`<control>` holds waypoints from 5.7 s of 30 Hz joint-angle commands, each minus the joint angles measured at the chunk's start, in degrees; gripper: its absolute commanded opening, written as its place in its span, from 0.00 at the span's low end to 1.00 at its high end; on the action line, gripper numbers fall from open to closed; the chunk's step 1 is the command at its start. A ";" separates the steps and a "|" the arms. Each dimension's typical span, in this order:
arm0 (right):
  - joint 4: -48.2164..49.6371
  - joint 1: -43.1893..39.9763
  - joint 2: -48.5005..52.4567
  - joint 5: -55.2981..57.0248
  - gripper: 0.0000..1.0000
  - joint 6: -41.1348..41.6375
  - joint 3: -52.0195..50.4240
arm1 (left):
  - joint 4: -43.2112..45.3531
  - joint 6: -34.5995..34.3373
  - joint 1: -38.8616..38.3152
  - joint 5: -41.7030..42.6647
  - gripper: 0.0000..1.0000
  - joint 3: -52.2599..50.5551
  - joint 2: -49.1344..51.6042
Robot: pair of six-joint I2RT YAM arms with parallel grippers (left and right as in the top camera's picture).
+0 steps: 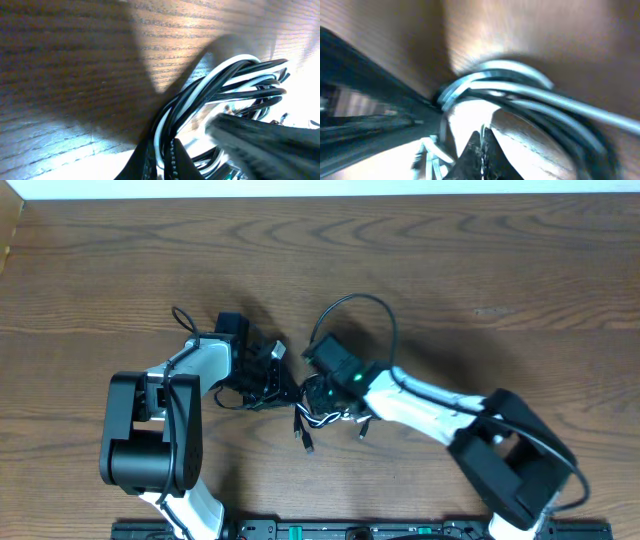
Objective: Untangle cables
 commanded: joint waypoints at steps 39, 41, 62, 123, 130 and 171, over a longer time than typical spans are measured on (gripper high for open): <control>-20.68 -22.01 -9.42 17.20 0.52 -10.40 0.00 | -5.09 11.91 -0.33 10.75 0.07 -0.04 -13.40; -20.61 -22.69 -9.42 17.20 0.53 -10.40 0.00 | -5.11 11.87 -0.33 10.75 0.07 -0.04 -17.46; -20.02 -23.71 -9.42 13.99 0.61 -10.88 0.00 | -2.54 11.04 -0.33 9.03 0.07 -0.11 -38.53; -8.55 -19.39 -9.42 -69.57 0.74 -44.24 0.02 | 3.08 -41.22 -0.28 3.52 0.07 -0.11 -38.01; -7.04 -14.56 -9.42 -61.31 0.67 -40.02 0.02 | 5.77 -45.79 -0.28 10.45 0.07 -0.11 -38.01; -0.07 -8.66 -9.42 -52.74 0.01 -33.42 0.02 | 11.02 -44.02 -0.26 8.33 0.36 -0.11 -38.01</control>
